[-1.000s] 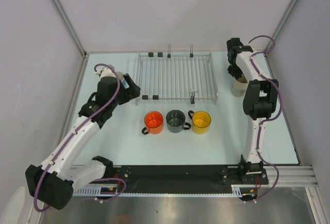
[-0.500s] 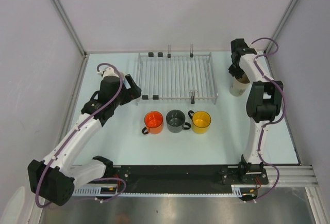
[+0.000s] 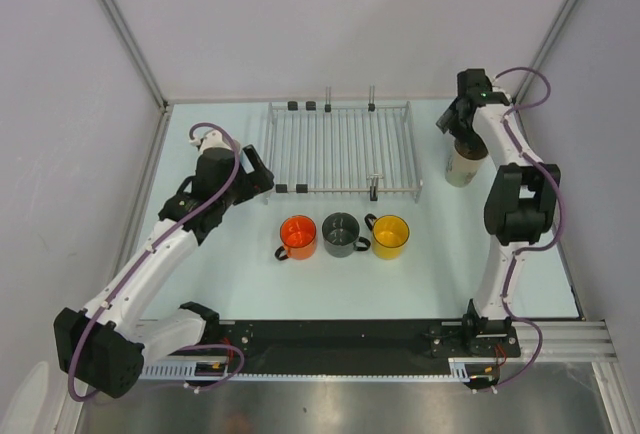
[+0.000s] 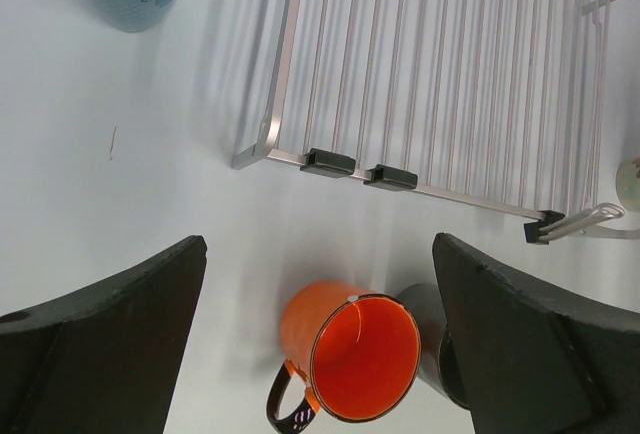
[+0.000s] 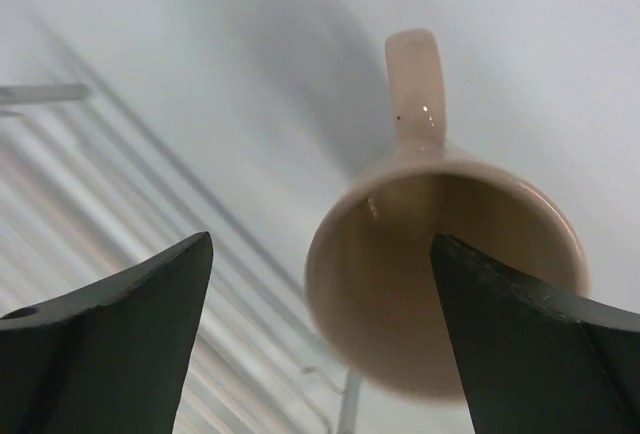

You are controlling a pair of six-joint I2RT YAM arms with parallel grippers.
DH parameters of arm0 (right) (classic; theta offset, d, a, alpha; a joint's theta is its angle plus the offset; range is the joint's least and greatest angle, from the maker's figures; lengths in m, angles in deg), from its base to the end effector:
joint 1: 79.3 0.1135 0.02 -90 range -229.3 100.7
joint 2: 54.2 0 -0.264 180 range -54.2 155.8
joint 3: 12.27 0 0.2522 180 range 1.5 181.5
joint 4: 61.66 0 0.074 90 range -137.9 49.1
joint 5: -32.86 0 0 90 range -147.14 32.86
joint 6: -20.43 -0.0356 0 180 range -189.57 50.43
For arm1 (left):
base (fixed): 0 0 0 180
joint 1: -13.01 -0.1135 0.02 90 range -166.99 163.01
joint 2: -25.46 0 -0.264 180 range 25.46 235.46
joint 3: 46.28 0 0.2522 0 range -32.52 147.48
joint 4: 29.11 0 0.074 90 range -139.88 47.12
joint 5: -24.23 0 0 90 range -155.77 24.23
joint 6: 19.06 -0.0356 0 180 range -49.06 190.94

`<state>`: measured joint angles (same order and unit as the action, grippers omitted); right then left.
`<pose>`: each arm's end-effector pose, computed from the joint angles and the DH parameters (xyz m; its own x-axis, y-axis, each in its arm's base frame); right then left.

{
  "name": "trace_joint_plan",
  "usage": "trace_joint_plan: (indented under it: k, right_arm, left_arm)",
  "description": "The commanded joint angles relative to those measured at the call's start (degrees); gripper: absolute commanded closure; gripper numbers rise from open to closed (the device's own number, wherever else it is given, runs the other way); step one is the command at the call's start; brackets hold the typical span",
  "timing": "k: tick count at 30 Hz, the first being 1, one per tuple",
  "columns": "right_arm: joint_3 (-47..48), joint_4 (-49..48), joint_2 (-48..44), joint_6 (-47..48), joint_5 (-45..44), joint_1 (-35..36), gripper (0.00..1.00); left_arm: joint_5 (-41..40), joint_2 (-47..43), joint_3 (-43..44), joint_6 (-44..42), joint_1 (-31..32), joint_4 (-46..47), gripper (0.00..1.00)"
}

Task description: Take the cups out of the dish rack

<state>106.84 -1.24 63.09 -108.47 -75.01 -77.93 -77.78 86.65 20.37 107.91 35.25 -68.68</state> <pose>0.4495 -0.0002 0.2640 -0.5780 0.5840 -0.5699 0.6425 0.7563 0.1233 0.2193 -0.0817 0.3078 -0.5414 -0.4141 -0.7317 -0.1438 0.9031 -0.4047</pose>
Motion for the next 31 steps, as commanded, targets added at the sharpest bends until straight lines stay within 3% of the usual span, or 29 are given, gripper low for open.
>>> trace_joint_plan:
  k: [1,3,5,8,9,12,18,23,31]
  right_arm:
    - [2.33,-4.02,-12.25,-0.04,0.29,0.39,0.0]
    - [0.5,-5.34,-18.05,0.39,-0.23,2.14,0.0]
    - [-5.03,-10.78,-29.52,1.89,-2.69,6.95,0.0]
    - [-20.13,-21.58,-40.35,7.06,-7.6,13.55,0.0]
    - [-28.61,-27.17,-46.83,9.86,-9.97,18.8,0.0]
    - [-40.51,-30.65,-57.14,10.42,-15.07,27.33,0.0]
    - [-49.35,-23.9,-65.78,8.48,-29.55,44.38,0.0]
    - [-52.6,-15.83,-68.07,5.59,-39.33,53.03,0.0]
    - [-55.95,-10.1,-67.38,1.89,-44.97,62.52,0.0]
  left_arm:
    - [-2.14,-0.81,0.91,-1.46,0.44,0.23,0.0]
    - [-2.67,-1.07,1.26,-1.81,0.52,0.23,0.0]
    - [-2.93,-1.68,1.43,-2.78,0.79,0.14,0.0]
    - [-4.33,-2.82,0.82,-4.36,2.45,-0.12,0.0]
    - [-5.03,-3.26,0.64,-5.49,3.24,-0.21,0.0]
    - [-10.21,-4.23,-0.06,-6.65,7.8,-1.62,0.0]
    - [-21.55,-4.14,1.17,-8.23,15.63,-7.15,0.0]
    - [-20.08,-7.57,-2.34,-8.32,16.78,-7.25,0.0]
    - [-20.51,-9.51,-3.76,-6.74,17.13,-9.0,0.0]
